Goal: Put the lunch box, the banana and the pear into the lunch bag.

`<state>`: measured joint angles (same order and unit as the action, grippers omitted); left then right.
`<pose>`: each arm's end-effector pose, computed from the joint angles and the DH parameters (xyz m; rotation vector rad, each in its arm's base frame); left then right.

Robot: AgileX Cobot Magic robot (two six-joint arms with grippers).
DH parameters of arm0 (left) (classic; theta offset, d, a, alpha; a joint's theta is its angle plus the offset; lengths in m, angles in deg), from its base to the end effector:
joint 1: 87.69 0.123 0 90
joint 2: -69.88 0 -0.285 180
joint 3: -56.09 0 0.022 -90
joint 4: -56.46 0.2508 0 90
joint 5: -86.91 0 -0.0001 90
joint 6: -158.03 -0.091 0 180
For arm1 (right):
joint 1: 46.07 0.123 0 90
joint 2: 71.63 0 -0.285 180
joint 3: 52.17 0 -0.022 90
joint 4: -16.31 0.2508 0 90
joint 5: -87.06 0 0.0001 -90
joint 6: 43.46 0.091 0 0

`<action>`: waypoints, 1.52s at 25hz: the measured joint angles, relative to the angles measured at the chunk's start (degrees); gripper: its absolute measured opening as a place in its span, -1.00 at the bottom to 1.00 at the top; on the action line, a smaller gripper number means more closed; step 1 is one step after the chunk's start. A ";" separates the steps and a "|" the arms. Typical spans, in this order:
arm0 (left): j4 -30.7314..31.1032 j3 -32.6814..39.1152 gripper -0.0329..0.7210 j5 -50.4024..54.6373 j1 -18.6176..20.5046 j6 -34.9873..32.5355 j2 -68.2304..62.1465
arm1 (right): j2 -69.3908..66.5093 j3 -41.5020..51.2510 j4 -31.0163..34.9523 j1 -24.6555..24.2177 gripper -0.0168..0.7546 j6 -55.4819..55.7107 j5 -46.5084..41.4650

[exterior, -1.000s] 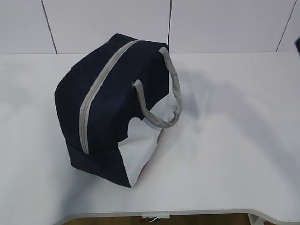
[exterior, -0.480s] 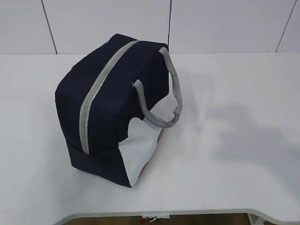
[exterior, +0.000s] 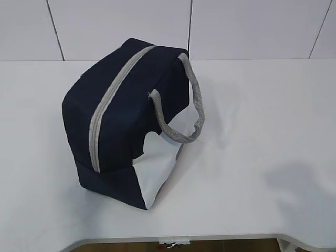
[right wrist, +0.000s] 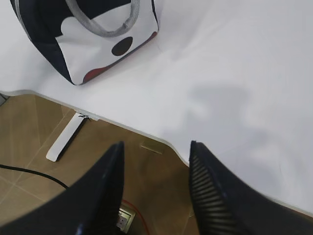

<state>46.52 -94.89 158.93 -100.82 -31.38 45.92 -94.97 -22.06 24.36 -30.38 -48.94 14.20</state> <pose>-0.0031 -0.0146 0.3561 0.4603 2.1292 -0.2473 -0.0038 0.0116 0.3497 -0.4345 2.1651 0.2704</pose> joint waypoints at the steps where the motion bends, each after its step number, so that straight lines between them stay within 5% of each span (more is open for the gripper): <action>1: 0.00 1.19 0.02 -0.26 0.00 0.00 2.17 | 1.40 1.42 0.00 0.00 -0.02 -0.61 0.00; 12: 0.13 16.66 0.01 -5.74 0.00 -0.35 15.82 | 16.53 17.68 -0.23 0.00 -0.02 -2.57 4.12; 26: 1.13 17.90 -0.09 -8.26 0.13 0.22 15.82 | 16.53 18.82 0.00 0.00 -0.02 -2.57 6.67; 34: 1.23 17.90 -0.15 -8.26 8.94 0.26 15.82 | 16.53 18.82 -0.83 -5.01 -0.02 -2.46 6.67; 38: 1.21 17.90 -0.16 -8.26 9.92 0.26 15.82 | 16.53 18.82 -1.89 -8.31 -0.02 -2.36 6.67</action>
<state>47.74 -76.99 150.67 -90.90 -31.12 61.74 -78.43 -3.24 22.47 -38.69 -51.30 20.87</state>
